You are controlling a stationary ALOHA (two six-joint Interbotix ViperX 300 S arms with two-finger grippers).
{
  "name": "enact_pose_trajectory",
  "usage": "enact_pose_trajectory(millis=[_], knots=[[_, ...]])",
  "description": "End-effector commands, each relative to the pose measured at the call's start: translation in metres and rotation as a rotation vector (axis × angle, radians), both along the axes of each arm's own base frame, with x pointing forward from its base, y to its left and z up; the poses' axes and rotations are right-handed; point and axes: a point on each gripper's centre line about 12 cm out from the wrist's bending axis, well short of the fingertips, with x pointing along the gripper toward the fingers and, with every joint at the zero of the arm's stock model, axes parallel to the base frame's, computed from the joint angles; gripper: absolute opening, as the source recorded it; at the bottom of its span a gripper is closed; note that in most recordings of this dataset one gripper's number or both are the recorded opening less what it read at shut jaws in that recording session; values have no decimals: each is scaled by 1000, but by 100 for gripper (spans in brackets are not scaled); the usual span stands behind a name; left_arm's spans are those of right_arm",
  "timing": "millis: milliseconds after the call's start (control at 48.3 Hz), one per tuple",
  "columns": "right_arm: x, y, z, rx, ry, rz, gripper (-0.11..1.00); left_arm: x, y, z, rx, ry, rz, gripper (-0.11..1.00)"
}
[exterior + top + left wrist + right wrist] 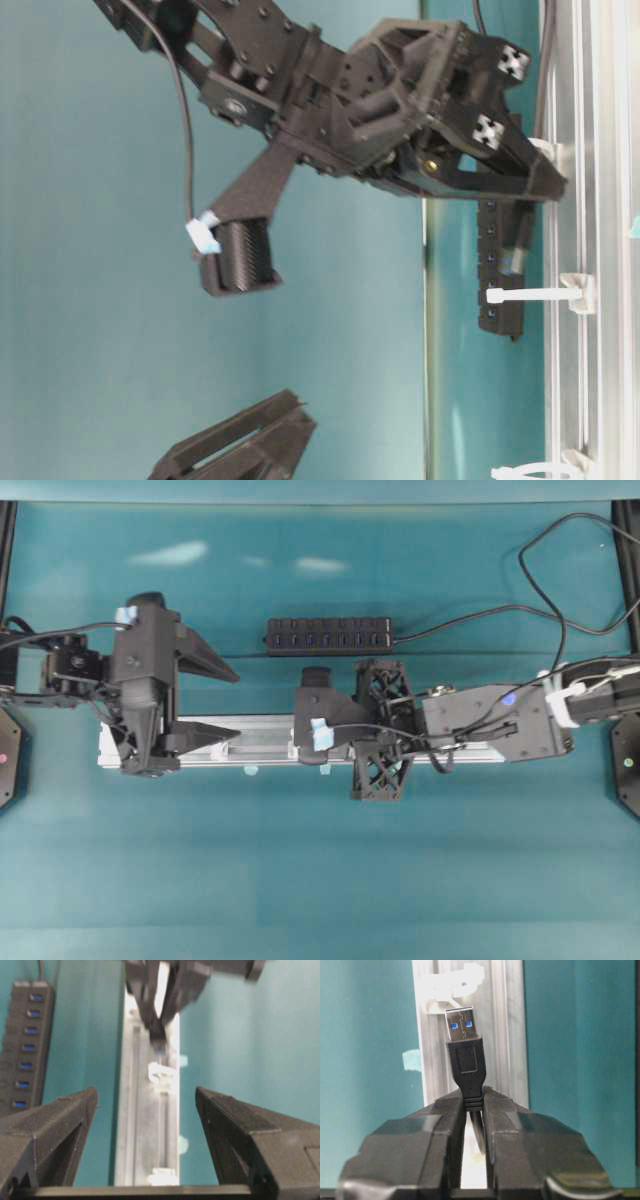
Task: Pass the USB cable through three rings with both arms.
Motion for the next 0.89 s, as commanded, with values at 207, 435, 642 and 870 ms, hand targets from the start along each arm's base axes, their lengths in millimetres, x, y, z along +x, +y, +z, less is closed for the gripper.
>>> enact_pose_trajectory(millis=[207,435,642,870], knots=[[15,4,-5,-3,0,16,-8,-13,0,12,3,-49,3,87],[16,4,-5,-2,-5,17,-8,-20,0,13,4,-57,3,87],[19,7,-4,-3,-6,22,-8,-21,0,12,4,-57,5,87],[21,10,-3,-2,-13,29,-8,-21,0,13,4,-58,6,87]])
